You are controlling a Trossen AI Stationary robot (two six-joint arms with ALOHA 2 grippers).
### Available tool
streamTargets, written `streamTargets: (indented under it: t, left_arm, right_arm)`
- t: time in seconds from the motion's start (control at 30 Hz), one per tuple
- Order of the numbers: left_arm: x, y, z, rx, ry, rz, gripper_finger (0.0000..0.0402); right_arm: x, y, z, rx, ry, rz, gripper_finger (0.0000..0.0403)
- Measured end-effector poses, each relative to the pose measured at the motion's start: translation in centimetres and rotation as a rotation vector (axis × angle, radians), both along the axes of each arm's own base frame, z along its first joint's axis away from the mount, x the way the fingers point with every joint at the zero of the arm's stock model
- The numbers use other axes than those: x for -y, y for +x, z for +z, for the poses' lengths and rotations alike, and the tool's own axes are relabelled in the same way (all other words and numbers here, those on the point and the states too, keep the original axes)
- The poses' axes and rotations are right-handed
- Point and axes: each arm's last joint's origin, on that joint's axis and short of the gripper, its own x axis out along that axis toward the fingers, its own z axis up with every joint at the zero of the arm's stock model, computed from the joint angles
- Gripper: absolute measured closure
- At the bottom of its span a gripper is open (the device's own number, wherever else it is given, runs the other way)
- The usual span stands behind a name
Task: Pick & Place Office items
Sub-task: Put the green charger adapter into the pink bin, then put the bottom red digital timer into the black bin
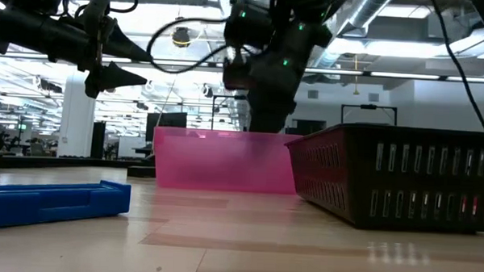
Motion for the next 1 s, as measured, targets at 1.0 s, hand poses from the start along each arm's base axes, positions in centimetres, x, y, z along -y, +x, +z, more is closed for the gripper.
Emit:
streamTargets:
  t: [1.0]
  left_arm:
    - [0.0, 0.0, 0.0, 0.001, 0.000, 0.000, 0.0142]
  right_arm:
    - [4.8, -1.3, 5.5, 0.202, 0.149, -0.103, 0.0244]
